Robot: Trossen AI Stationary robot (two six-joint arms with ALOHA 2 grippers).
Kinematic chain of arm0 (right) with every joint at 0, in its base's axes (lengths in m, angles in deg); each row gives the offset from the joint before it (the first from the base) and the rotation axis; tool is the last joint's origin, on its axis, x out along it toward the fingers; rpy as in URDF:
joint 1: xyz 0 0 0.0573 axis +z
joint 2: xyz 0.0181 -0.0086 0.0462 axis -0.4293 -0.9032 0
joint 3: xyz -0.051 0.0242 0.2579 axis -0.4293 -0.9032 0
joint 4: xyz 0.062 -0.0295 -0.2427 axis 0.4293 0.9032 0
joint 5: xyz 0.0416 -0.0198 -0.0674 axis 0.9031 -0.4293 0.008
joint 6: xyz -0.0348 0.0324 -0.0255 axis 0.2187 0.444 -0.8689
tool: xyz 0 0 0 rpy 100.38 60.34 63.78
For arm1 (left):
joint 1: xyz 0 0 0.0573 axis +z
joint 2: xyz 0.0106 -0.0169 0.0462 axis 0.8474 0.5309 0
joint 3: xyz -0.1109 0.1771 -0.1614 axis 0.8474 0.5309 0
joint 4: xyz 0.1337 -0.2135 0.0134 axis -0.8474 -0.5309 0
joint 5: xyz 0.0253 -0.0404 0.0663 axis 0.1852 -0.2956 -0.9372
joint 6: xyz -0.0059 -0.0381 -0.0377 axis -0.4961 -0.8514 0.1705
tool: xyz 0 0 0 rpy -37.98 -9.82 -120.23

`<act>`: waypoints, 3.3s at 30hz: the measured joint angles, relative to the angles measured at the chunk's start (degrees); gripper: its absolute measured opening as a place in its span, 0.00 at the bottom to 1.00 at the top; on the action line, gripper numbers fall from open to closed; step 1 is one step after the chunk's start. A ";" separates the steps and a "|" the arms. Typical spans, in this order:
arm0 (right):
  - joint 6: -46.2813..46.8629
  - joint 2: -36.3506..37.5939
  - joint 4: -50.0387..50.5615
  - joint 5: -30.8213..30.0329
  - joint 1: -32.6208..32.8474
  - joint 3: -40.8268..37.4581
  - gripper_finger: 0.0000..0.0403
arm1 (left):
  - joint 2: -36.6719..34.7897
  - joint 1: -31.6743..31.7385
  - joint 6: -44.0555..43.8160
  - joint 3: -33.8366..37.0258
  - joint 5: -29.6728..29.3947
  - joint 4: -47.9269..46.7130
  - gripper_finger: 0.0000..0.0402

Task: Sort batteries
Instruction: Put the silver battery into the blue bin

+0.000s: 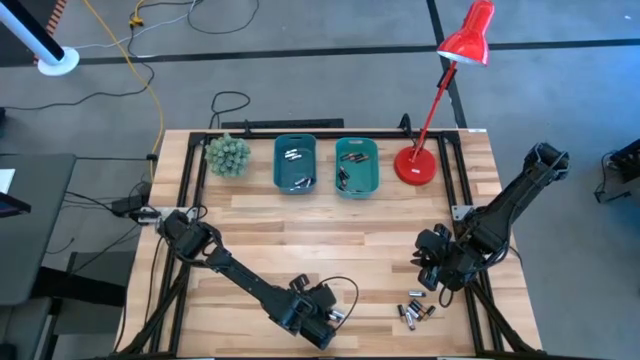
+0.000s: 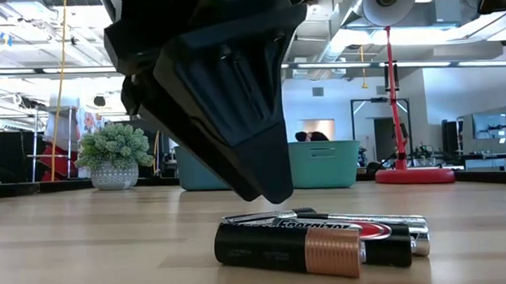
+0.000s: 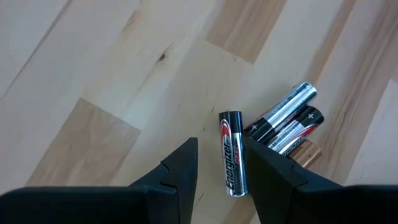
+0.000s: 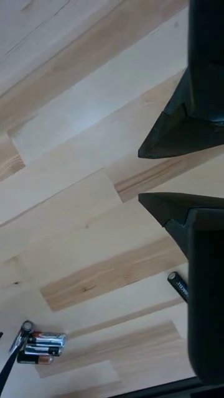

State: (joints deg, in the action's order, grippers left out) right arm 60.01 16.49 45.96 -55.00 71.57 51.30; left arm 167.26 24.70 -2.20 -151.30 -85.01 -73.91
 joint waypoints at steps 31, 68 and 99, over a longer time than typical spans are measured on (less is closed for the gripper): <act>0.22 0.00 -0.02 0.00 -0.02 0.00 0.29 | -0.02 0.02 -5.52 0.01 -2.82 -4.77 0.31; 0.20 0.02 -0.07 -0.02 -0.02 0.00 0.29 | 1.18 -0.07 0.52 0.09 -1.51 -7.42 0.31; 0.22 0.00 -0.39 -0.22 -0.39 0.00 0.29 | -7.58 12.89 11.15 0.90 1.53 -9.30 0.09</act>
State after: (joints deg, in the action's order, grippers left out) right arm 60.23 16.49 45.57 -55.22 71.18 51.30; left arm 159.67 37.59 8.95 -150.41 -83.48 -83.21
